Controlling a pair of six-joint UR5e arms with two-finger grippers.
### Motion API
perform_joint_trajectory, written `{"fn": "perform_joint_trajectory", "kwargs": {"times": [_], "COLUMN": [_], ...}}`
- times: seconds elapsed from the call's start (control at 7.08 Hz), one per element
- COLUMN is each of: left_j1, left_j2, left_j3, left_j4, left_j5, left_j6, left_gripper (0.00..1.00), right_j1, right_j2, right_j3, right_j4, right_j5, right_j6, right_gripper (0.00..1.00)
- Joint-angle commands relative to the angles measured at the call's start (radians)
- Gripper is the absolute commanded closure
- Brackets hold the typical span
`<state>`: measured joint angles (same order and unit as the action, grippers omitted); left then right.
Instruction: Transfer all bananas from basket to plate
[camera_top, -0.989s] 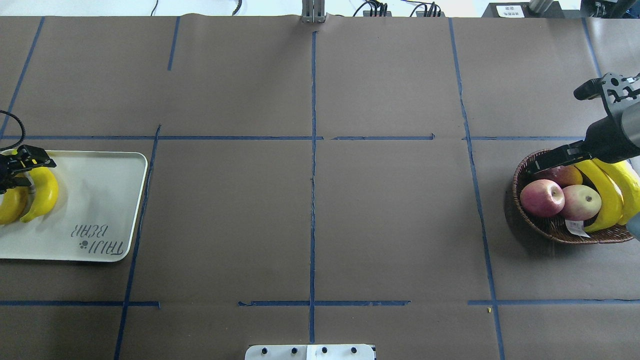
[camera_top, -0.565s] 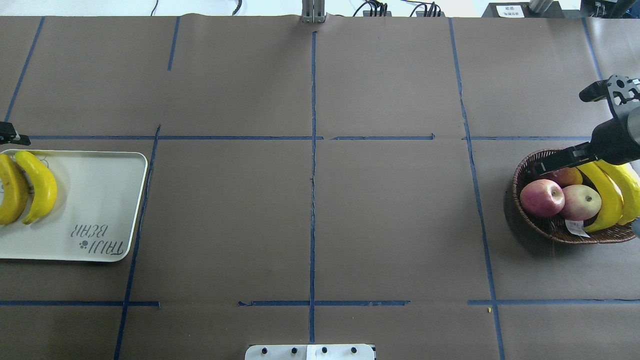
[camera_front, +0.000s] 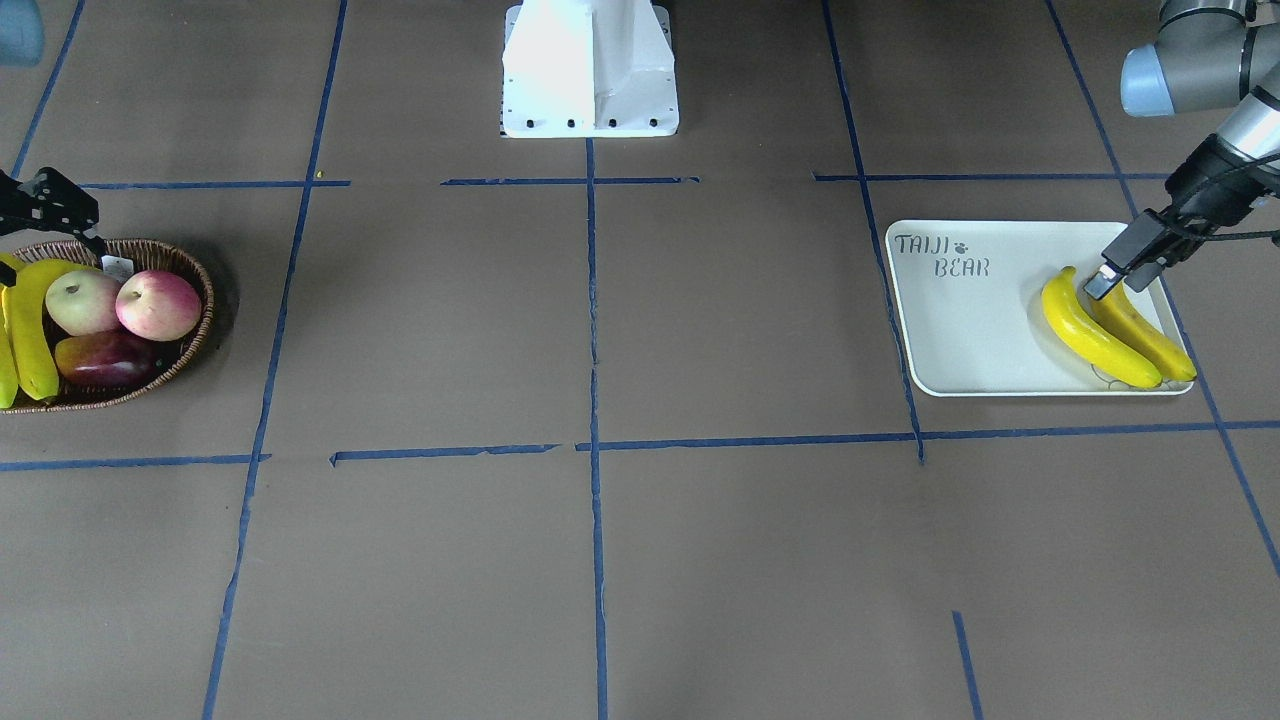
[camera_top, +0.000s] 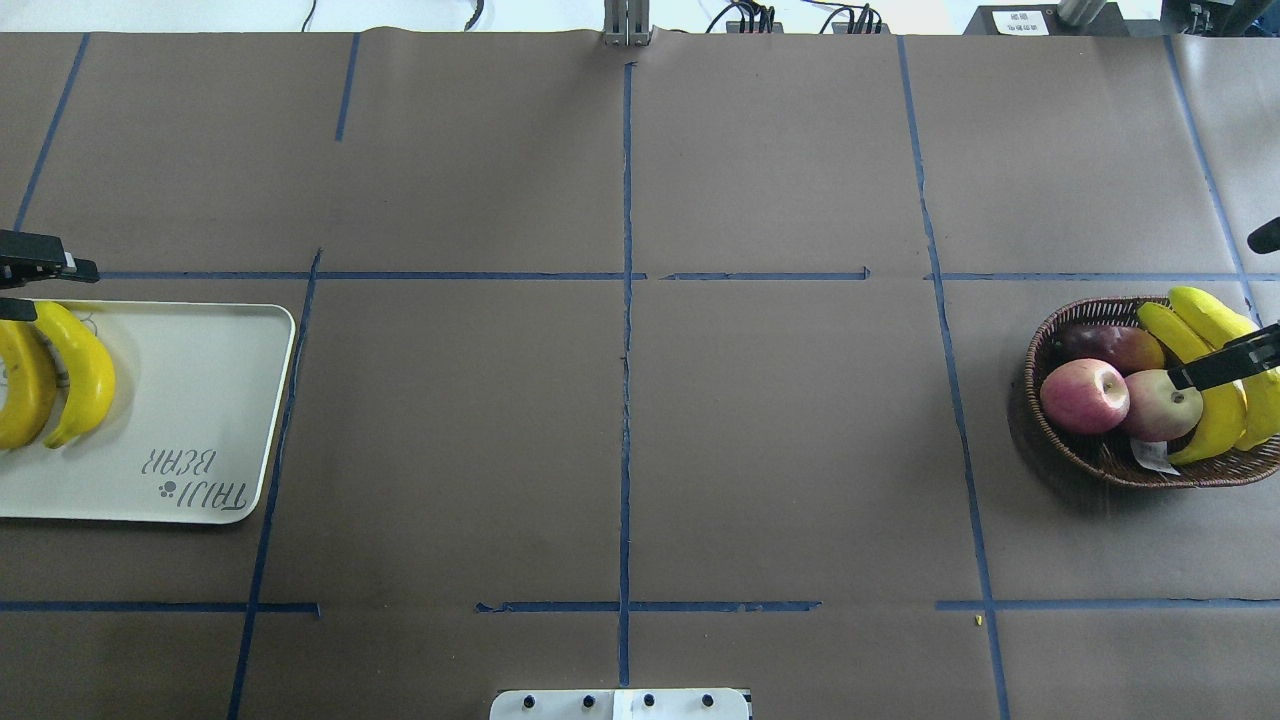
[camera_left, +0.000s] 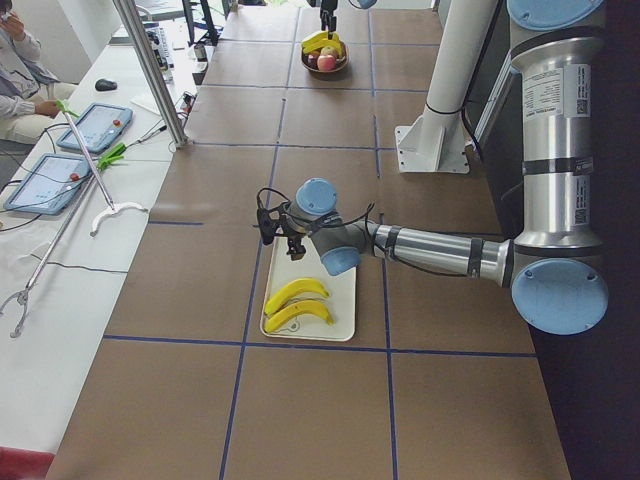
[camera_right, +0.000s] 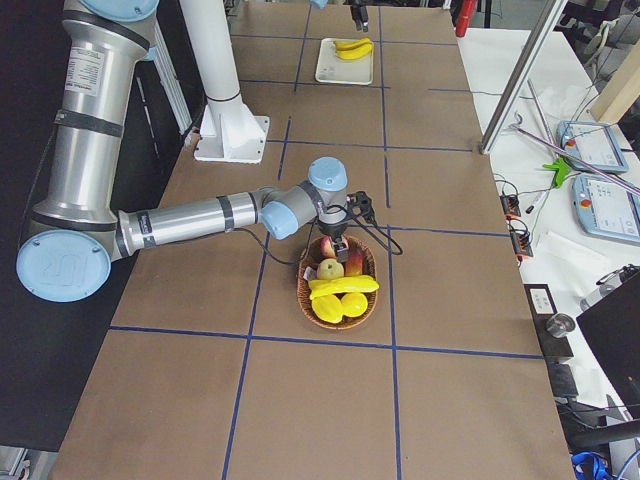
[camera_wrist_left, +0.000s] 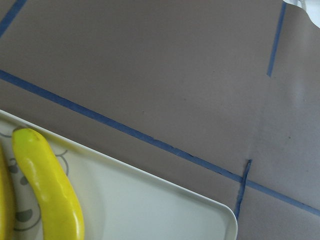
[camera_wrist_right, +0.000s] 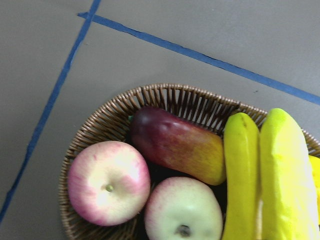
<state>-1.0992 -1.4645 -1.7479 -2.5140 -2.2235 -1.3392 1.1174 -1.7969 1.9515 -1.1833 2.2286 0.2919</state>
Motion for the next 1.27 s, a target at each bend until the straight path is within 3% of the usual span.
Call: {"fn": "perform_joint_trajectory", "kwargs": {"times": [0.0, 0.28, 0.57, 0.99, 1.13], "left_j1": [0.016, 0.022, 0.024, 0.024, 0.024], "left_j2": [-0.002, -0.004, -0.004, -0.005, -0.005], "left_j3": [-0.010, -0.010, -0.015, -0.015, -0.015], "left_j4": [0.000, 0.000, 0.000, 0.000, 0.000], "left_j5": [0.001, -0.001, -0.001, -0.001, -0.001], "left_j6": [0.000, 0.000, 0.000, 0.000, 0.000], "left_gripper": [0.00, 0.00, 0.00, 0.00, 0.00], "right_j1": [0.082, 0.079, 0.053, 0.007, -0.010], "right_j2": [-0.030, -0.035, -0.029, -0.029, -0.029], "right_j3": [-0.043, -0.103, -0.111, -0.115, -0.130], "right_j4": [-0.009, 0.005, 0.028, 0.033, 0.034], "right_j5": [-0.009, -0.094, -0.096, -0.098, -0.109], "right_j6": [-0.242, -0.235, -0.120, -0.091, -0.091], "right_gripper": [0.00, 0.01, 0.01, 0.01, 0.08]}}
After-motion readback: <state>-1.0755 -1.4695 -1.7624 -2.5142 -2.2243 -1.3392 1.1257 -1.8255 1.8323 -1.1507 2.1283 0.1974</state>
